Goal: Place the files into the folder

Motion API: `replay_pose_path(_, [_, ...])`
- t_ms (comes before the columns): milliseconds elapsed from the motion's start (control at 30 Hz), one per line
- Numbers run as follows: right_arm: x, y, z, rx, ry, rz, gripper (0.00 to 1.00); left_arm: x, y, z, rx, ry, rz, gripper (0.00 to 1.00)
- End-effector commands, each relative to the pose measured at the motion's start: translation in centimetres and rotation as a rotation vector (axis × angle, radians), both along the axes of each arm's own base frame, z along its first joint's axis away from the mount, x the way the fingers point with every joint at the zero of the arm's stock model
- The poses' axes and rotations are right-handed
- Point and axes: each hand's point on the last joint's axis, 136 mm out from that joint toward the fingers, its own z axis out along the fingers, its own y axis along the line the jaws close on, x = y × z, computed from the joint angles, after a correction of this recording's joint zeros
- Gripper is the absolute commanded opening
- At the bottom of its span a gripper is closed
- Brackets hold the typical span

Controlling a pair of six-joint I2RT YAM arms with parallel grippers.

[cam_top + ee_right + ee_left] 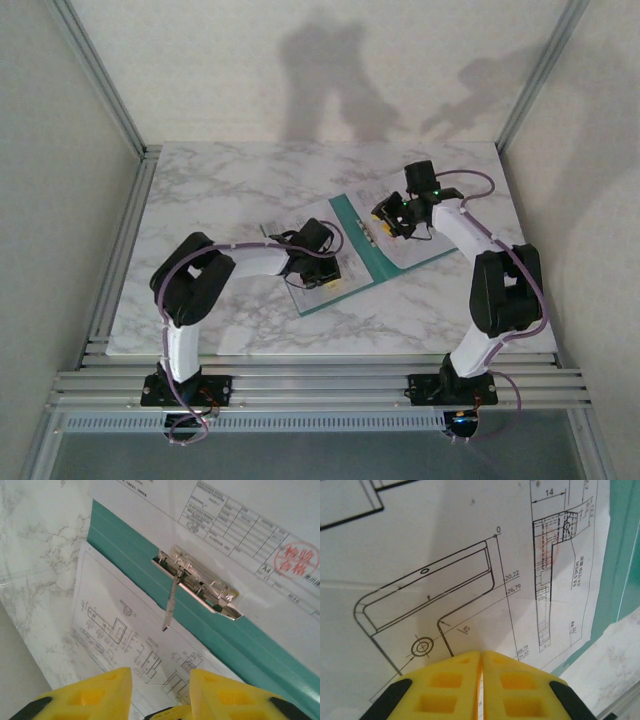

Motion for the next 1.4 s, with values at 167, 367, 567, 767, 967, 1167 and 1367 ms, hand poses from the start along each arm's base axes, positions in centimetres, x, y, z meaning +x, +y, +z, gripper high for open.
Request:
replay_pose_path(167, [1.1,0.1,-2.1,0.054,0.036,-0.017,0.38,-0.5,-1.4,-2.6,0.035,0.063,-0.029,0.08])
replay_pose_path(367, [1.6,0.1,-3.6,0.058,0.065,-0.018,0.38,-0.4,-1.5,-2.8,0.033,0.067,-0.022,0.07])
replay_pose_path(567, [1.8,-0.1,-4.8,0.049,0.083,-0.025,0.37,-0.3,-1.6,-2.7,0.038,0.068,-0.023,0.07])
replay_pose_path(767, [2.1,0.0,-5.0,0.049,0.083,-0.03,0.35,-0.3,-1.4,-2.8,0.043,0.069,-0.023,0.07])
replay_pose_path(967, [2.1,-0.2,-5.5,0.037,0.091,-0.032,0.32,-0.2,-1.2,-2.7,0.045,0.067,-0.019,0.07])
replay_pose_path(1167, [2.1,-0.4,-5.4,0.024,0.087,-0.039,0.29,-0.3,-1.2,-2.7,0.046,0.065,-0.017,0.07])
replay_pose_path(1367, [2.0,-0.6,-5.3,0.022,0.082,-0.045,0.25,-0.3,-1.1,-2.7,0.048,0.066,-0.013,0.07])
